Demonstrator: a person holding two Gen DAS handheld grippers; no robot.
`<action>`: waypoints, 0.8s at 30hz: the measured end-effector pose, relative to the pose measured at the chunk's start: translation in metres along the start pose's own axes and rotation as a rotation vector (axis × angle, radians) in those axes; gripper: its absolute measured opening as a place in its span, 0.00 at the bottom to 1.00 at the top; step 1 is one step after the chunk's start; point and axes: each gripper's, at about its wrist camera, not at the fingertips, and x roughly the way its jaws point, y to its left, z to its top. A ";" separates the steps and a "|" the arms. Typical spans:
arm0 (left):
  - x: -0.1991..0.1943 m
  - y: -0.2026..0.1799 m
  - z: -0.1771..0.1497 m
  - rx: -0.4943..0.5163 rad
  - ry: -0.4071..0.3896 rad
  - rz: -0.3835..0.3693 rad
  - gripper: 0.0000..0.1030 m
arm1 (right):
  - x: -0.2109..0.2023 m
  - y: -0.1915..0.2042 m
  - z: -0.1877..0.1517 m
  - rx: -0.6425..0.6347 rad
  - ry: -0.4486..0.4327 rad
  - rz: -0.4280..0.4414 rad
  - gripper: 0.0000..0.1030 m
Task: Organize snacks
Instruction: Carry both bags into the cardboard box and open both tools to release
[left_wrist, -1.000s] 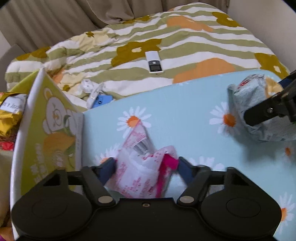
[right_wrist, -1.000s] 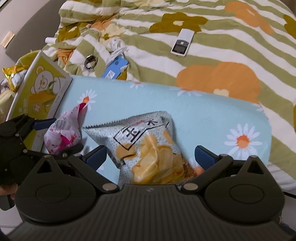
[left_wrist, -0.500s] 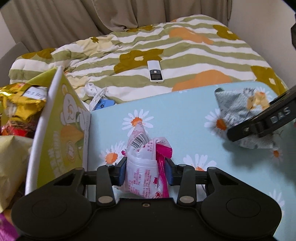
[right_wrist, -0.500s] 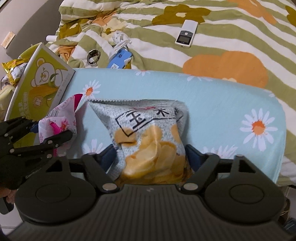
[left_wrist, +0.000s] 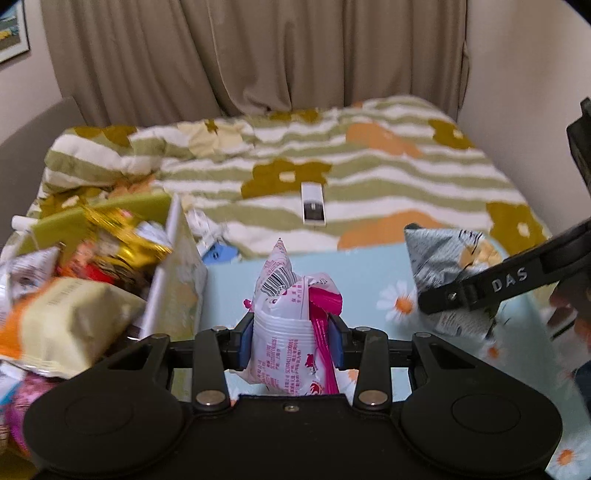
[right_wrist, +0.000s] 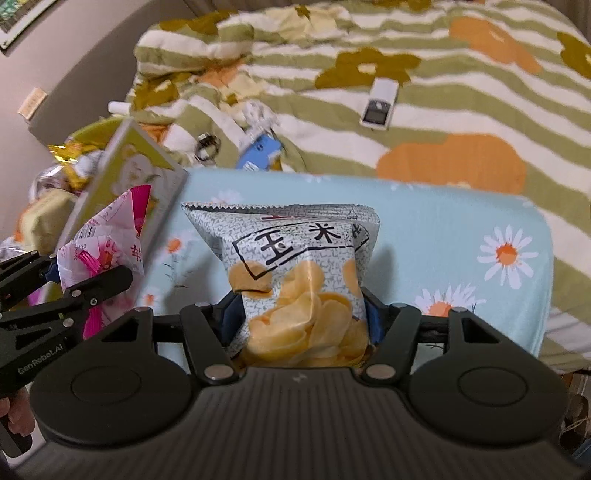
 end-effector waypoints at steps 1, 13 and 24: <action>-0.009 0.001 0.002 -0.002 -0.016 0.000 0.42 | -0.008 0.007 0.001 -0.004 -0.015 0.007 0.76; -0.123 0.048 0.022 -0.014 -0.218 0.091 0.42 | -0.083 0.116 0.016 -0.148 -0.189 0.090 0.76; -0.161 0.151 0.041 0.045 -0.264 0.145 0.43 | -0.091 0.226 0.036 -0.157 -0.288 0.128 0.76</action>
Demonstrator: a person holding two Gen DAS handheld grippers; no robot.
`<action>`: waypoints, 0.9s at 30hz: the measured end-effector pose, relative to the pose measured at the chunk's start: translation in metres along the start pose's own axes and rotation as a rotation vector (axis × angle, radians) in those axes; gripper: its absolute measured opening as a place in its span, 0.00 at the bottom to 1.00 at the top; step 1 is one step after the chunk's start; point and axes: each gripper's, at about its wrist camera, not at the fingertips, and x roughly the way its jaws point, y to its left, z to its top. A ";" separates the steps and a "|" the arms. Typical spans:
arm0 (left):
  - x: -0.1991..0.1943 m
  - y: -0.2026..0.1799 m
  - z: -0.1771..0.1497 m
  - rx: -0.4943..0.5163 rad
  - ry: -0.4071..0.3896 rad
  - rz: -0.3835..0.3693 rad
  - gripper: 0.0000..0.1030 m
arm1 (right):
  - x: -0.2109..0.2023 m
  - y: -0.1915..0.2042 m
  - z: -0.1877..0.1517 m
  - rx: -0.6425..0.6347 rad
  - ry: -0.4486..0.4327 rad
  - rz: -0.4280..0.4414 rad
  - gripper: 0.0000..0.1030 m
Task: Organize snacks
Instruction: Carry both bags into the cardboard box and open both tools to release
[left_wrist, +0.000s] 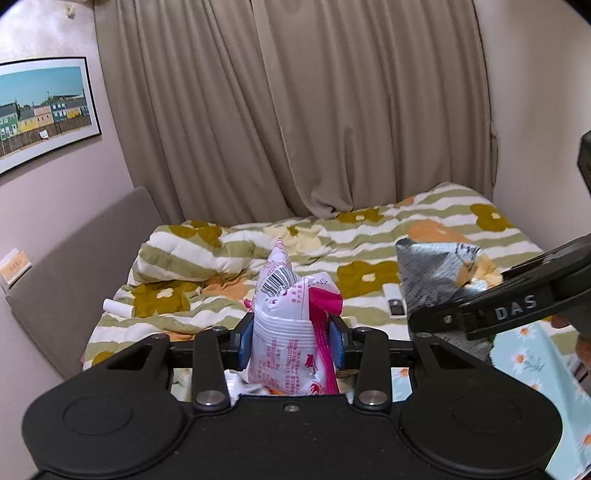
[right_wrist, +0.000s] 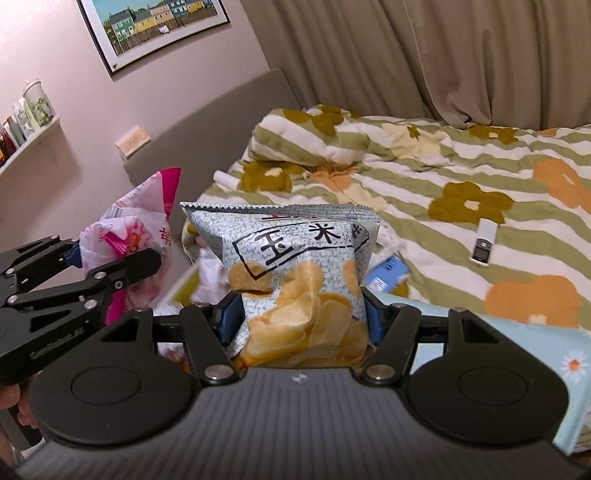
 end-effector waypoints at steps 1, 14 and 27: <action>0.005 0.009 0.000 0.002 0.008 -0.006 0.43 | 0.006 0.008 0.003 0.006 -0.003 -0.003 0.76; 0.104 0.083 -0.010 0.060 0.136 -0.159 0.37 | 0.077 0.049 0.009 0.109 0.000 -0.123 0.77; 0.093 0.118 -0.024 0.037 0.075 -0.160 1.00 | 0.093 0.050 0.009 0.148 0.037 -0.153 0.77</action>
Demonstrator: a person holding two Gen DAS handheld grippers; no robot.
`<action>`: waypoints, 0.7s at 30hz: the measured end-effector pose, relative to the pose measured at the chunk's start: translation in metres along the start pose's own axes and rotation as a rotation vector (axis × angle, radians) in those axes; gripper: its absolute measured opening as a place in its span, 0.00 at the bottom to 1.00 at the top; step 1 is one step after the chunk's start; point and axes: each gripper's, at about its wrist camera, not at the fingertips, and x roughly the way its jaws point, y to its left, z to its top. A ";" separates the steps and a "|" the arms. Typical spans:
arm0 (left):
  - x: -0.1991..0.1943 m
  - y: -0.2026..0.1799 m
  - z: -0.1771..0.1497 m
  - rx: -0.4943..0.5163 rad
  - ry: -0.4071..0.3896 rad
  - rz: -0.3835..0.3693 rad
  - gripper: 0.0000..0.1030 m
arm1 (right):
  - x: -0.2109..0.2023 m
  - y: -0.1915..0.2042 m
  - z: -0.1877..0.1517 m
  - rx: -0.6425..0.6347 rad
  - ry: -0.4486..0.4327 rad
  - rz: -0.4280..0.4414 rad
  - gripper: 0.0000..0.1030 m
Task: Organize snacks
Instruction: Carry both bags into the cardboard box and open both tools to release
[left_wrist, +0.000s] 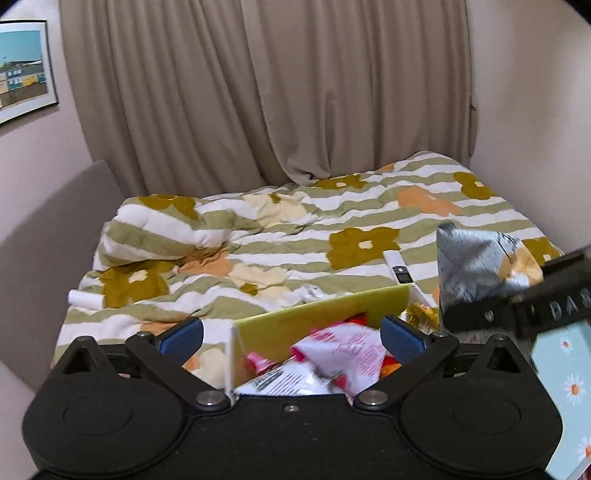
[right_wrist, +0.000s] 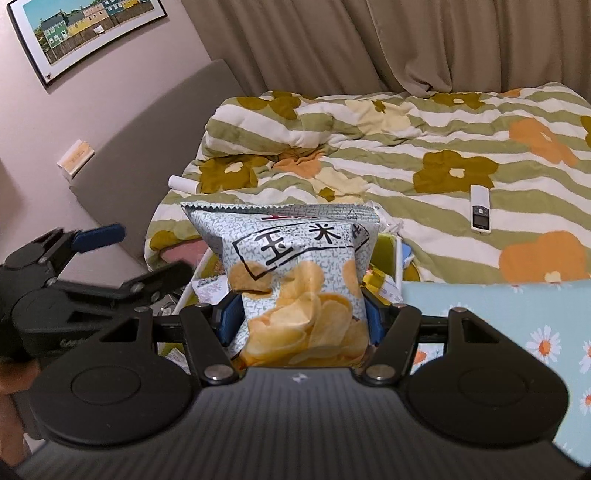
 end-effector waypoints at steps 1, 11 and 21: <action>-0.004 0.004 -0.002 -0.003 -0.004 0.004 1.00 | 0.001 0.003 0.002 0.000 0.001 0.010 0.77; -0.029 0.033 -0.032 -0.035 0.034 0.054 1.00 | 0.029 0.050 0.003 -0.022 0.014 0.079 1.00; -0.037 0.029 -0.064 -0.059 0.098 0.051 1.00 | 0.014 0.055 -0.023 -0.023 -0.003 0.046 1.00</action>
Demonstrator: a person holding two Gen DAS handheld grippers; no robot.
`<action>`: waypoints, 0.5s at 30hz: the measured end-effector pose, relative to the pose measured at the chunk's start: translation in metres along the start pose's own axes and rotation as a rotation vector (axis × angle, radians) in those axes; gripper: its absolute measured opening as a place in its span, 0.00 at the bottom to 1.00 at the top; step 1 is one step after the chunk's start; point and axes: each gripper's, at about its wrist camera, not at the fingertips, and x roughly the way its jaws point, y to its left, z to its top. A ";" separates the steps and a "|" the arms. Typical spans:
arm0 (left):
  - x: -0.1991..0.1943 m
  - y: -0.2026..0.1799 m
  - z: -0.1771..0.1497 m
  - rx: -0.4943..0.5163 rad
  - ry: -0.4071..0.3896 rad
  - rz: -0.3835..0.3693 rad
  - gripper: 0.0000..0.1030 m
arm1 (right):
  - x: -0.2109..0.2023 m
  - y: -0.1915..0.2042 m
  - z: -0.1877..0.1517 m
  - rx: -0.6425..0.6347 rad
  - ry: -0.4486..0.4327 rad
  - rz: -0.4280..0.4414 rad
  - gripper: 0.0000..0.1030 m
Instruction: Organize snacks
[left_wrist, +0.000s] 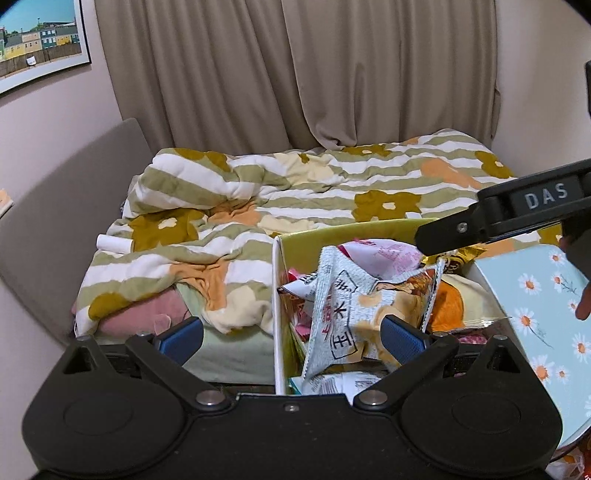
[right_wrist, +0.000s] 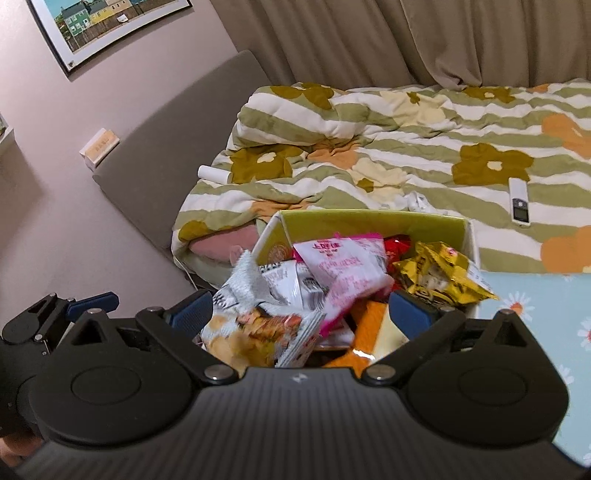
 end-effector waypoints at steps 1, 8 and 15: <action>-0.003 -0.002 0.001 -0.003 -0.004 -0.001 1.00 | -0.004 0.000 0.000 -0.006 -0.010 -0.004 1.00; -0.043 -0.031 0.013 -0.036 -0.073 0.016 1.00 | -0.067 -0.011 -0.008 -0.049 -0.110 -0.046 1.00; -0.109 -0.071 0.025 -0.102 -0.174 0.017 1.00 | -0.164 -0.025 -0.032 -0.098 -0.231 -0.184 1.00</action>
